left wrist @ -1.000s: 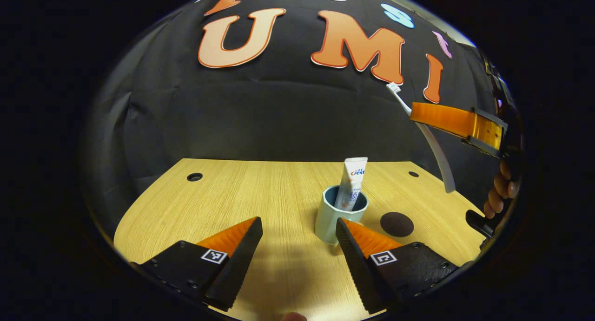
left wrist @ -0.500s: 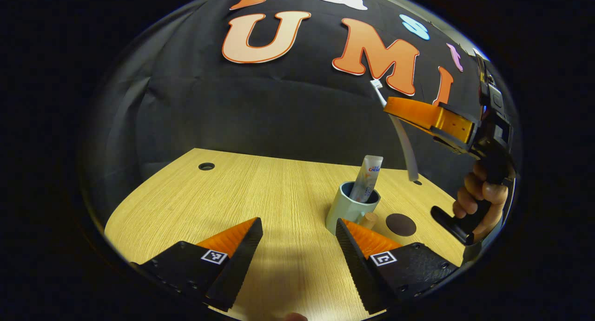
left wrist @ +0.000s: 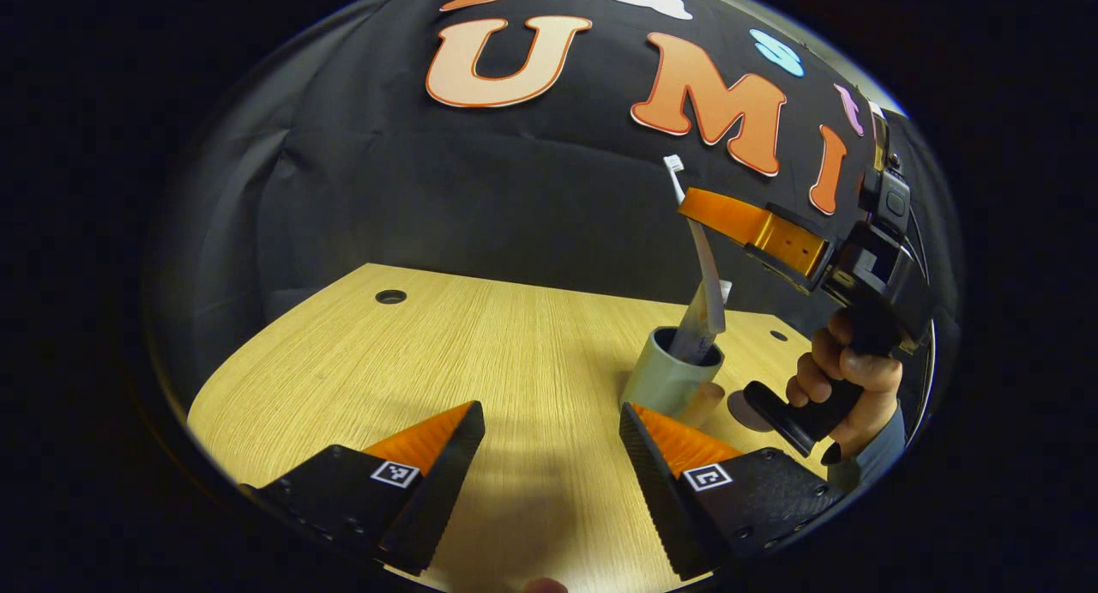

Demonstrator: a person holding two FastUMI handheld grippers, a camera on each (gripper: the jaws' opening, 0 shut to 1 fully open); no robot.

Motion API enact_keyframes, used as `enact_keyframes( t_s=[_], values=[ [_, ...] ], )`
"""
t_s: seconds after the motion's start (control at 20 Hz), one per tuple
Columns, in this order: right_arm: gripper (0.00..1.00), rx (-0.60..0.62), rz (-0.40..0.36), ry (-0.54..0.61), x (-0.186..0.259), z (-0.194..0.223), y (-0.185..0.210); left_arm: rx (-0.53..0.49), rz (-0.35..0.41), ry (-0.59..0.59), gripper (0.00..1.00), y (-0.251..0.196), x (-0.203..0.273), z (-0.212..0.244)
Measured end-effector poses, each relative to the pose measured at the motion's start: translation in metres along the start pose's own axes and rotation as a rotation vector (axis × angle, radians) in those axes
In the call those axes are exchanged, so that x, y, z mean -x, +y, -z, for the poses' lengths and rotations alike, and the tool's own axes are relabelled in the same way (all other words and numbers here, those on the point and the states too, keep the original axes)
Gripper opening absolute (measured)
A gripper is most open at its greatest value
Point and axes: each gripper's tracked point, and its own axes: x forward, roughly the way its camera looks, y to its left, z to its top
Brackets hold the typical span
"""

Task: Put the toothbrush and toothpaste on the desktop into the cup, then pick up the cup and place it on the coaster on the desktop.

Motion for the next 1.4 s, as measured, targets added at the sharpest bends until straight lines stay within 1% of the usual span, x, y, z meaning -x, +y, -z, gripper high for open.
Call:
enact_keyframes(
  t_s=[0.15, 0.2, 0.25, 0.3, 0.45, 0.5, 0.6, 0.7, 0.75, 0.85, 1.0, 1.1, 1.15, 1.2, 1.25, 1.3, 1.35, 1.4],
  values=[
    [0.05, 0.029, 0.003, -0.014, -0.004, 0.002, -0.007, 0.013, 0.002, 0.023, 0.95, 0.001, -0.003, 0.010],
    [0.04, 0.037, -0.002, -0.022, -0.005, 0.003, -0.007, 0.015, 0.002, 0.027, 0.97, 0.002, -0.004, 0.011],
    [0.05, 0.046, -0.004, -0.028, -0.005, 0.003, -0.008, 0.015, 0.001, 0.031, 0.96, 0.001, -0.003, 0.013],
    [0.05, 0.054, -0.007, -0.033, -0.005, 0.004, -0.009, 0.015, 0.001, 0.035, 0.97, 0.000, -0.003, 0.013],
    [0.05, 0.070, -0.012, -0.046, -0.007, 0.009, -0.014, 0.015, -0.004, 0.048, 0.96, -0.001, -0.004, 0.015],
    [0.05, 0.069, -0.031, -0.059, -0.005, 0.010, -0.012, 0.015, -0.003, 0.050, 0.96, -0.001, -0.004, 0.014],
    [0.05, 0.079, -0.044, -0.086, -0.005, 0.011, -0.013, 0.014, -0.001, 0.051, 0.96, -0.002, -0.006, 0.015],
    [0.05, 0.097, -0.032, -0.103, -0.002, 0.010, -0.018, 0.013, -0.006, 0.058, 0.95, 0.001, -0.009, 0.016],
    [0.06, 0.109, -0.027, -0.097, -0.003, 0.012, -0.020, 0.013, -0.007, 0.066, 0.95, 0.000, -0.009, 0.018],
    [0.10, 0.124, -0.042, -0.074, 0.000, 0.018, -0.018, 0.016, -0.001, 0.072, 0.96, -0.005, -0.010, 0.022],
    [0.12, 0.134, -0.040, -0.014, 0.008, 0.029, -0.024, 0.019, -0.001, 0.090, 0.96, -0.007, -0.009, 0.028],
    [0.13, 0.124, -0.029, 0.003, 0.019, 0.025, -0.029, 0.022, 0.004, 0.087, 0.96, -0.010, -0.010, 0.025],
    [0.19, 0.116, -0.026, -0.001, 0.025, 0.017, -0.032, 0.020, 0.010, 0.084, 0.96, -0.014, -0.009, 0.024],
    [0.19, 0.112, -0.018, -0.002, 0.030, 0.013, -0.035, 0.016, 0.015, 0.081, 0.96, -0.018, -0.007, 0.021],
    [0.23, 0.111, -0.008, -0.006, 0.037, 0.004, -0.039, 0.009, 0.021, 0.071, 0.96, -0.024, -0.006, 0.015],
    [0.33, 0.115, 0.003, -0.009, 0.043, -0.004, -0.041, 0.001, 0.032, 0.055, 0.95, -0.031, -0.003, 0.006],
    [0.34, 0.123, 0.018, -0.014, 0.051, -0.013, -0.046, -0.010, 0.039, 0.038, 0.95, -0.038, 0.001, -0.001],
    [0.53, 0.129, 0.045, 0.000, 0.059, -0.020, -0.053, -0.033, 0.060, 0.025, 0.95, -0.047, 0.002, -0.011]
  ],
)
